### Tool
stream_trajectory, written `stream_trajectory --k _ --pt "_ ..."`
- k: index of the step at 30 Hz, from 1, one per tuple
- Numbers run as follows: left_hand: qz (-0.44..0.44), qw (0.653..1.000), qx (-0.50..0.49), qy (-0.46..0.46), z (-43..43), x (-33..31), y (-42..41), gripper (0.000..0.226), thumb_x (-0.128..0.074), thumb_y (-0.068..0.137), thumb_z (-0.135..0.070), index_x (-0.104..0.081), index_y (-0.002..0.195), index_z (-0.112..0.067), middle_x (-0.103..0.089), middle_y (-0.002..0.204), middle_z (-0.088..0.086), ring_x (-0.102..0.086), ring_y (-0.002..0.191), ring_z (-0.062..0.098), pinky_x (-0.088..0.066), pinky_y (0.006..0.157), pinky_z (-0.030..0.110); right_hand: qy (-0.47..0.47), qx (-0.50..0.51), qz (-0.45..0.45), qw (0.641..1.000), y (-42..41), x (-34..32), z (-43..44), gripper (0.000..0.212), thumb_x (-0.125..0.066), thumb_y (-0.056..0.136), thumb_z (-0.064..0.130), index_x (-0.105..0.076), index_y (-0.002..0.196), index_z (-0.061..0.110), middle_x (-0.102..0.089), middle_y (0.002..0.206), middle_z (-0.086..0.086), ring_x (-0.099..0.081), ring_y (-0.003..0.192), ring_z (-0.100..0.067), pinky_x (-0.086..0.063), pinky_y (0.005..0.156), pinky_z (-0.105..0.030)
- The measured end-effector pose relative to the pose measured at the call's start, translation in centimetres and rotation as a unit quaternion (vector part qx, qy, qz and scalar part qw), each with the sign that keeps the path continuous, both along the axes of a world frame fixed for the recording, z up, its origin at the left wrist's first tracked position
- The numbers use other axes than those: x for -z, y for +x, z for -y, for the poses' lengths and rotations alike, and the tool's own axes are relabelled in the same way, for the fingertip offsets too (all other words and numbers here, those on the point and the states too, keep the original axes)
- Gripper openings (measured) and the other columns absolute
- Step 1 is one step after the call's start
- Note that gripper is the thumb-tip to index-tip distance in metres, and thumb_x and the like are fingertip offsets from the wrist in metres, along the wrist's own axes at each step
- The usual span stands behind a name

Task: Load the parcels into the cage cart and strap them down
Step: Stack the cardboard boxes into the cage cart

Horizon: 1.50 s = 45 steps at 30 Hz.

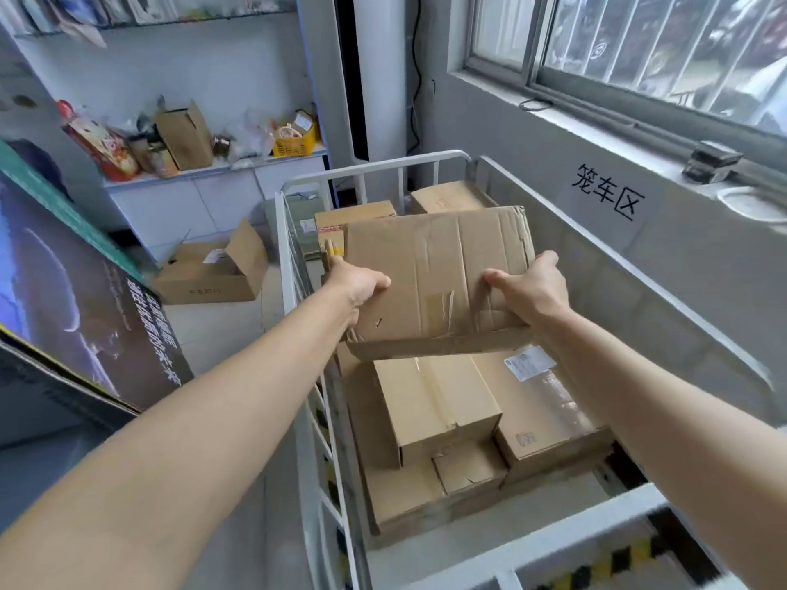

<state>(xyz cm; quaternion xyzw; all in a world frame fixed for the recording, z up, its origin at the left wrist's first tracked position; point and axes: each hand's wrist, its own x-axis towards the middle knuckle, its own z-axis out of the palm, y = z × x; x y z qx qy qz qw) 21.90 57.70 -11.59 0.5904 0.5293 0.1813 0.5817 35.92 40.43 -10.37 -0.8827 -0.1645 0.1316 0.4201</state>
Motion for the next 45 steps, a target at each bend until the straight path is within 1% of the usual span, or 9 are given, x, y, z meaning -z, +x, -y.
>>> stream_trajectory --k 2,6,10,16,22,26,31,34,45 --pt "0.006 1.0 0.002 0.001 0.3 -0.3 -0.7 0.08 -0.076 0.071 -0.015 -0.03 0.135 -0.015 -0.053 0.121 0.014 -0.059 0.1 0.031 -0.056 0.068 0.049 0.003 0.006 0.005 1.0 -1.0 -0.6 0.3 0.064 -0.07 0.083 0.039 -0.036 0.123 0.003 -0.056 0.122 -0.017 -0.055 0.111 -0.035 -0.044 0.086 -0.038" --pt "0.024 1.0 0.013 -0.008 1.0 -0.2 -1.6 0.091 -0.076 0.071 -0.014 -0.021 0.144 -0.016 -0.049 0.13 0.014 -0.059 0.102 0.032 -0.056 0.064 0.047 0.008 0.018 0.009 1.0 -2.3 -0.7 1.2 0.064 -0.071 0.083 0.038 -0.036 0.123 0.002 -0.056 0.122 -0.017 -0.055 0.11 -0.035 -0.044 0.087 -0.039" --pt "0.009 0.999 0.044 -0.007 1.2 -0.1 -1.6 0.083 -0.074 0.075 -0.014 -0.023 0.139 -0.023 -0.05 0.123 0.014 -0.058 0.102 0.032 -0.053 0.08 0.055 0.008 0.052 -0.003 0.999 -3.6 -0.1 2.5 0.065 -0.07 0.084 0.039 -0.035 0.125 0.002 -0.055 0.124 -0.018 -0.055 0.111 -0.035 -0.044 0.087 -0.038" --pt "0.01 0.994 0.107 0.013 -1.3 0.5 0.9 0.083 -0.076 0.072 -0.019 -0.025 0.138 -0.018 -0.045 0.127 0.014 -0.053 0.111 0.034 -0.051 0.087 0.054 0.006 0.122 0.016 0.992 -4.1 -0.8 1.7 0.064 -0.07 0.084 0.038 -0.036 0.124 0.001 -0.055 0.124 -0.018 -0.054 0.113 -0.035 -0.041 0.084 -0.035" --pt "-0.002 0.985 0.172 0.02 -7.5 1.2 2.6 0.08 -0.078 0.068 -0.021 -0.03 0.132 -0.016 -0.046 0.126 0.013 -0.054 0.109 0.037 -0.051 0.085 0.056 0.01 0.195 0.001 0.981 -5.7 0.0 -3.3 0.064 -0.07 0.084 0.038 -0.036 0.124 0.001 -0.055 0.126 -0.018 -0.053 0.115 -0.035 -0.042 0.089 -0.037" --pt "-0.008 0.975 0.22 0.032 -11.0 1.3 4.1 0.088 -0.077 0.068 -0.019 -0.025 0.138 -0.017 -0.045 0.128 0.014 -0.054 0.109 0.036 -0.048 0.091 0.052 0.006 0.236 -0.026 0.971 -7.4 0.5 -5.8 0.066 -0.071 0.083 0.039 -0.035 0.124 0.002 -0.053 0.129 -0.019 -0.051 0.118 -0.036 -0.042 0.095 -0.04" --pt "-0.003 0.948 0.317 0.04 -9.5 0.5 7.4 0.097 -0.081 0.055 -0.028 -0.031 0.136 -0.011 -0.047 0.132 0.012 -0.052 0.114 0.033 -0.047 0.095 0.048 -0.014 0.3 -0.031 0.953 -7.2 -0.5 -3.8 0.064 -0.071 0.083 0.037 -0.036 0.123 0.002 -0.053 0.129 -0.019 -0.052 0.117 -0.036 -0.045 0.095 -0.042" --pt "0.001 0.933 0.359 0.039 -7.7 0.1 9.4 0.095 -0.08 0.064 -0.027 -0.027 0.141 -0.012 -0.044 0.133 0.015 -0.051 0.116 0.035 -0.045 0.097 0.05 -0.014 0.334 -0.014 0.942 -6.1 -1.4 -1.9 0.064 -0.072 0.082 0.036 -0.036 0.123 0.002 -0.054 0.128 -0.019 -0.052 0.117 -0.036 -0.044 0.094 -0.04" --pt "-0.013 0.919 0.394 0.021 -8.6 2.2 15.8 0.098 -0.08 0.05 -0.028 -0.034 0.136 -0.013 -0.048 0.13 0.014 -0.053 0.112 0.036 -0.045 0.096 0.053 -0.003 0.36 -0.034 0.933 -1.4 0.9 -2.9 0.062 -0.073 0.08 0.036 -0.036 0.118 0.004 -0.055 0.123 -0.018 -0.057 0.11 -0.035 -0.048 0.095 -0.047"
